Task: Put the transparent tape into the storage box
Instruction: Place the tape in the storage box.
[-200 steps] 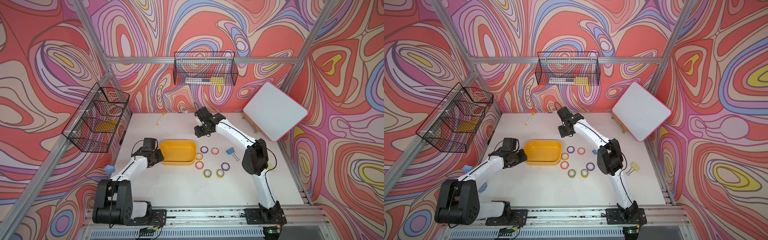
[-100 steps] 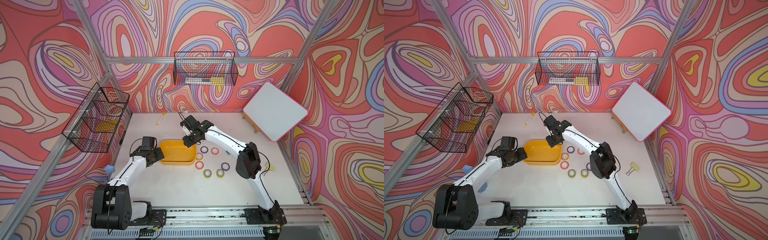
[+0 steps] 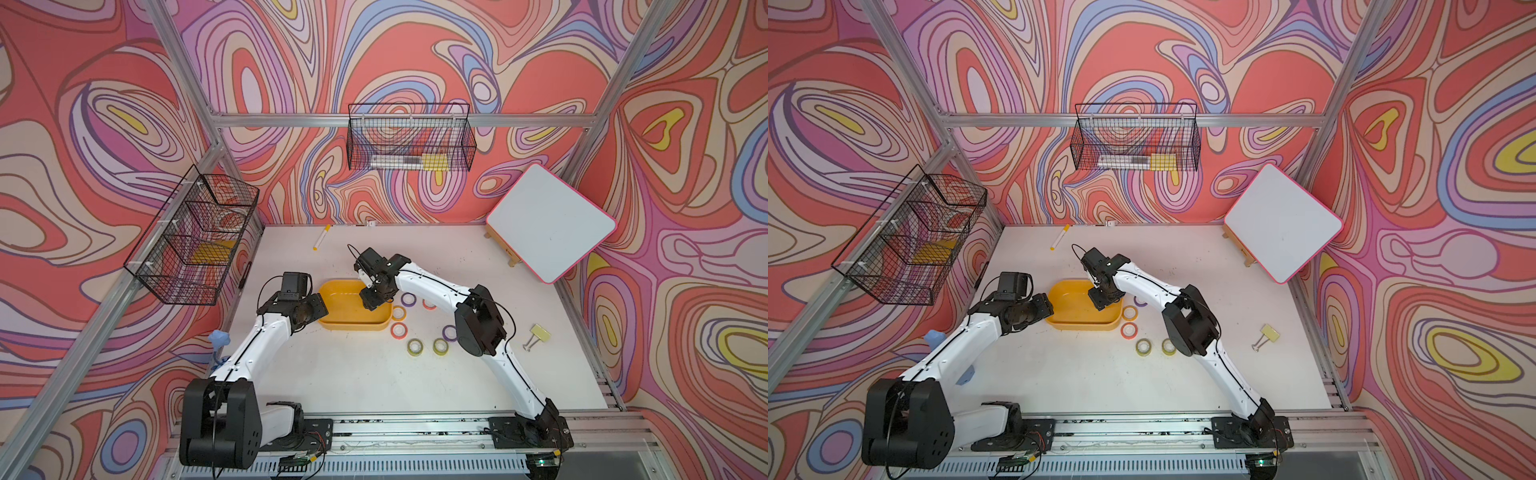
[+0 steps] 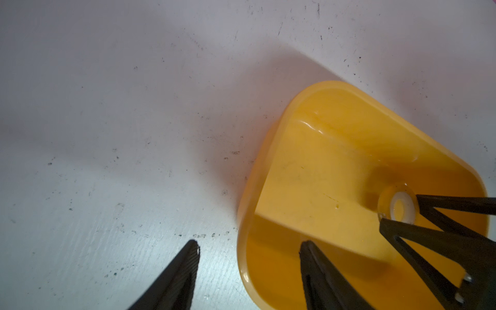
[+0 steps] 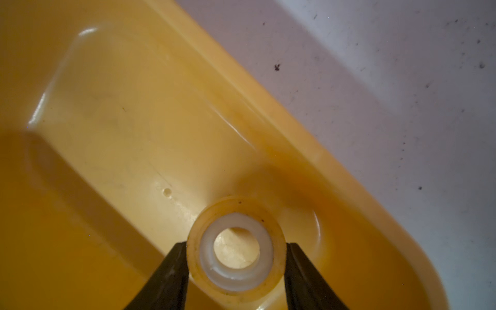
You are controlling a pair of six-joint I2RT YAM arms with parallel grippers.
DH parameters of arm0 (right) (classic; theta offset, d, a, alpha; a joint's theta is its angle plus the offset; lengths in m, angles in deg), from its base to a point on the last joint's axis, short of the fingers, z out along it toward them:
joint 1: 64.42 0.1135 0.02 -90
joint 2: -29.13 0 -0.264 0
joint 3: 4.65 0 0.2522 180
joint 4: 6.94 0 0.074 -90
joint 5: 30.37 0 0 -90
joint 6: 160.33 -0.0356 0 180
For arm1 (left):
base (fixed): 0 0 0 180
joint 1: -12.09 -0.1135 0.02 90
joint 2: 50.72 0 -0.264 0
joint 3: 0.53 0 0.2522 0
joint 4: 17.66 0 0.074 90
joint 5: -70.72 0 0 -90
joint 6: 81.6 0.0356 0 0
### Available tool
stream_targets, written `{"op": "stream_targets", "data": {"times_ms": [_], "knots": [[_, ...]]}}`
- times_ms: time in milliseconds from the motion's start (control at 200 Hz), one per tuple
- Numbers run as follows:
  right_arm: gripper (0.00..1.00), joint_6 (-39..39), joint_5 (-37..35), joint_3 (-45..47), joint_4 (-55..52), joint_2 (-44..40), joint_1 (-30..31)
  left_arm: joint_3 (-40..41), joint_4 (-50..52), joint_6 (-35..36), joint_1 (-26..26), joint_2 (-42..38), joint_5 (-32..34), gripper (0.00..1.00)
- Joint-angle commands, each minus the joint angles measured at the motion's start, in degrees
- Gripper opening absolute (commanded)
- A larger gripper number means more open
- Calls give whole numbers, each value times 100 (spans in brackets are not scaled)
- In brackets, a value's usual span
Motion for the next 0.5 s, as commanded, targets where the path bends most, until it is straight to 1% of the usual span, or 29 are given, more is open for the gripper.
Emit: {"op": "stream_targets", "data": {"times_ms": [0, 200, 270, 496], "knots": [[55, -51, -151, -207, 148, 142, -5, -187, 216, 87, 25, -139, -14, 65], [56, 2, -248, -416, 115, 388, 1, -231, 300, 114, 29, -198, 42, 65], [57, 13, -274, -443, 139, 436, -3, -255, 324, 135, 29, -229, 50, 65], [57, 22, -295, -489, 197, 576, 1, -293, 410, 158, 29, -293, 55, 65]]}}
